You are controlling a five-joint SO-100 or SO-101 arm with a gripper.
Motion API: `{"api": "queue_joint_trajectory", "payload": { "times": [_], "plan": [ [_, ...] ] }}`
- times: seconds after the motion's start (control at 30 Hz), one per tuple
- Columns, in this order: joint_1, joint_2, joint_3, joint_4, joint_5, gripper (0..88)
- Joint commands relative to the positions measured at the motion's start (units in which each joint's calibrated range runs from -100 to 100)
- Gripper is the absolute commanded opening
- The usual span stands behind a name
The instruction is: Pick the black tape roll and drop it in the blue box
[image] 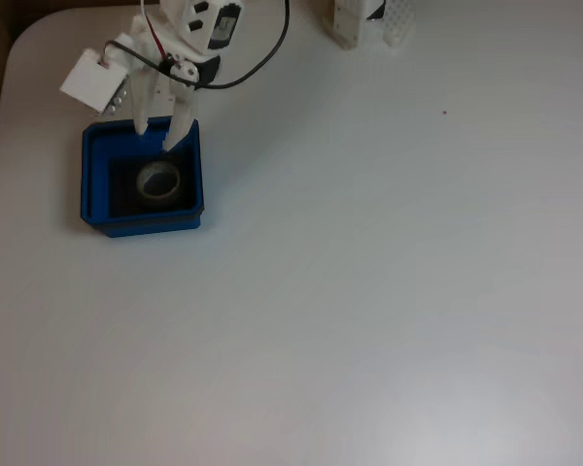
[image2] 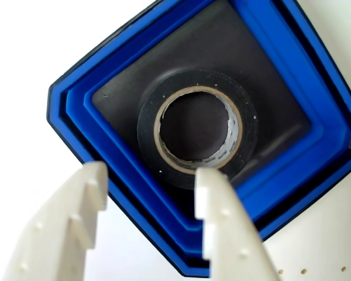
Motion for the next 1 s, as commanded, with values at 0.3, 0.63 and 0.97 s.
{"api": "queue_joint_trajectory", "payload": {
  "times": [0.3, 0.63, 0.97],
  "plan": [
    [0.1, -27.8, 18.3, -0.4, 0.1, 13.0],
    [-0.1, -47.0, 41.5, -8.9, 0.1, 13.0],
    [0.0, -66.3, 76.1, -29.2, 0.2, 13.0]
  ]
}}
